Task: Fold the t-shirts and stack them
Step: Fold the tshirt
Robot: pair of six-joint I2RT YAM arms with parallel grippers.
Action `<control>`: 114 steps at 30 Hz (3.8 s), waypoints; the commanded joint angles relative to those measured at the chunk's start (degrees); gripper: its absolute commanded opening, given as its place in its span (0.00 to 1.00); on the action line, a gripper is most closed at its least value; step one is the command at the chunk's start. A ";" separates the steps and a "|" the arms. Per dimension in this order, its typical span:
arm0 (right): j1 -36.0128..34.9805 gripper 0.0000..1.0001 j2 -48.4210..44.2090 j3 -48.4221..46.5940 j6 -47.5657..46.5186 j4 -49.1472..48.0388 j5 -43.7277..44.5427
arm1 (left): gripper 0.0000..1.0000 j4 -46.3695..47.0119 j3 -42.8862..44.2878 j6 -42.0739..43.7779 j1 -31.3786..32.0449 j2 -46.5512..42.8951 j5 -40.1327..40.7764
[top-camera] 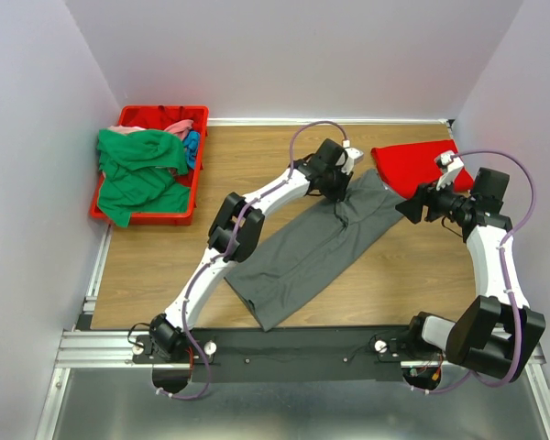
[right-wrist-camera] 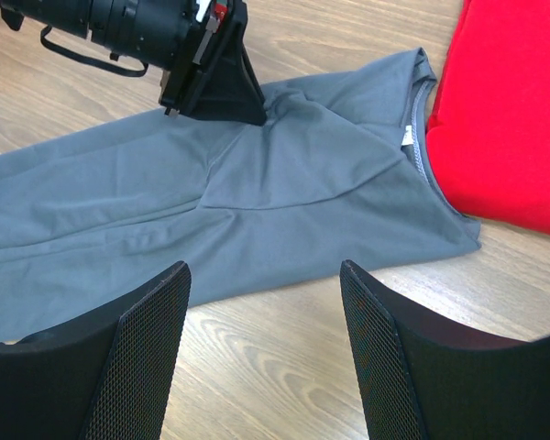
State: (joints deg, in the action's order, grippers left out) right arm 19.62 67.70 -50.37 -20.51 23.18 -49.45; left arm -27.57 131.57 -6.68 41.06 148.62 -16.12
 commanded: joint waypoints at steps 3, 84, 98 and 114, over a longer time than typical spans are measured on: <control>0.77 0.73 -0.82 0.89 -0.14 -0.86 -1.61 | 0.09 -3.80 1.76 -0.61 -0.28 1.50 2.49; 1.48 0.73 -1.34 1.24 -0.58 -0.77 -1.96 | 0.00 0.68 -14.85 -9.67 -20.40 -8.78 2.41; 1.48 0.73 0.15 1.85 -1.46 -0.59 -4.51 | 0.23 1.82 -12.65 -11.52 -22.51 -11.50 5.84; -0.62 0.73 7.95 0.19 -14.25 12.19 -15.05 | 0.78 22.62 -54.50 -0.53 -23.21 -69.09 13.04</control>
State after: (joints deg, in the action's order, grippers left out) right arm 20.45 72.01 -49.15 -27.88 26.65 -57.76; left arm -13.61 90.43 -10.20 18.55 93.34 -7.42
